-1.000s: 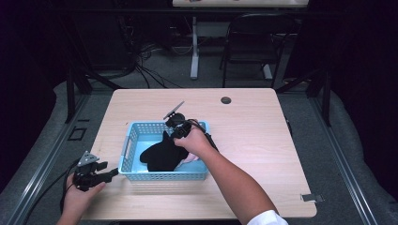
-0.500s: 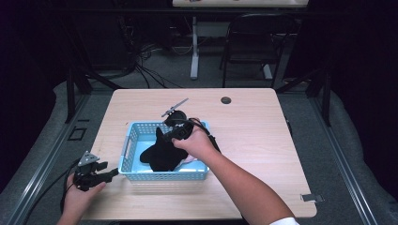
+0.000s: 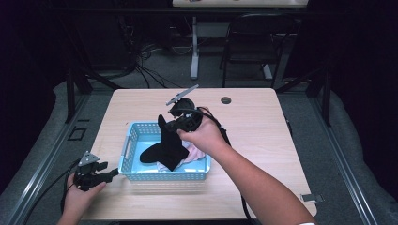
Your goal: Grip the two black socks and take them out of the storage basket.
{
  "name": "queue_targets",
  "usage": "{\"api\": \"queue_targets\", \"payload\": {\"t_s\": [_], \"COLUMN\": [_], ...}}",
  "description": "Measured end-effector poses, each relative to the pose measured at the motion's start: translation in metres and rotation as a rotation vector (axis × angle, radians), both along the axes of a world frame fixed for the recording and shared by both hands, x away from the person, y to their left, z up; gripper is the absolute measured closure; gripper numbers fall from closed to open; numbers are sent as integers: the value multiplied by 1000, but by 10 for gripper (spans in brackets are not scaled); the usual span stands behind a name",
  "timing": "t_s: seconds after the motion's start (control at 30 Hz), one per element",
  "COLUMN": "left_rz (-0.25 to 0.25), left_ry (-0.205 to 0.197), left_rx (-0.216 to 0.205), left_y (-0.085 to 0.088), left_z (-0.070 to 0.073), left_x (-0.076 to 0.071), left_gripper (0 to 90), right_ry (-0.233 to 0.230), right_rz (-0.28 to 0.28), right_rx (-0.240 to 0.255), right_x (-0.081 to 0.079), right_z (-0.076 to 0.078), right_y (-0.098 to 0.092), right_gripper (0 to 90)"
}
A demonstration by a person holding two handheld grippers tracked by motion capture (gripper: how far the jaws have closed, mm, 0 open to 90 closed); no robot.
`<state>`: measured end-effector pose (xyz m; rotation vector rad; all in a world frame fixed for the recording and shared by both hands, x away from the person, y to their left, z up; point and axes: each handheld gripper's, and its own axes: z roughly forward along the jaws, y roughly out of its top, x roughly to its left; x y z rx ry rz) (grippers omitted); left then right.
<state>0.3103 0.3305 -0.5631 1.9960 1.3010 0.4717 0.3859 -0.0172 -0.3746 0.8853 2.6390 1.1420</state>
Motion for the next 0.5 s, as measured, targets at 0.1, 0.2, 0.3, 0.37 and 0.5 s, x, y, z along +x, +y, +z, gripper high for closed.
{"api": "queue_targets", "payload": {"t_s": [0.1, 0.2, 0.3, 0.37, 0.5], "left_rz": [0, 1, 1, 2, 2], "left_ry": [0, 1, 0, 0, 1], "left_rx": [1, 1, 3, 3, 3], "left_y": [0, 0, 0, 0, 0], "left_z": [0, 0, -1, -1, -1], "left_x": [0, 0, 0, 0, 0], "left_gripper": [393, 393, 393, 393, 393], "right_ry": [1, 5, 8, 15, 22], "right_rz": [-7, -18, -22, -29, -46], "right_rx": [2, 3, -4, -3, -3], "right_x": [-1, -1, -2, -3, -5], "right_z": [4, 8, 11, 15, 21], "right_y": [-6, -12, -19, -25, -39], "right_gripper": [882, 882, 882, 882, 882]}}
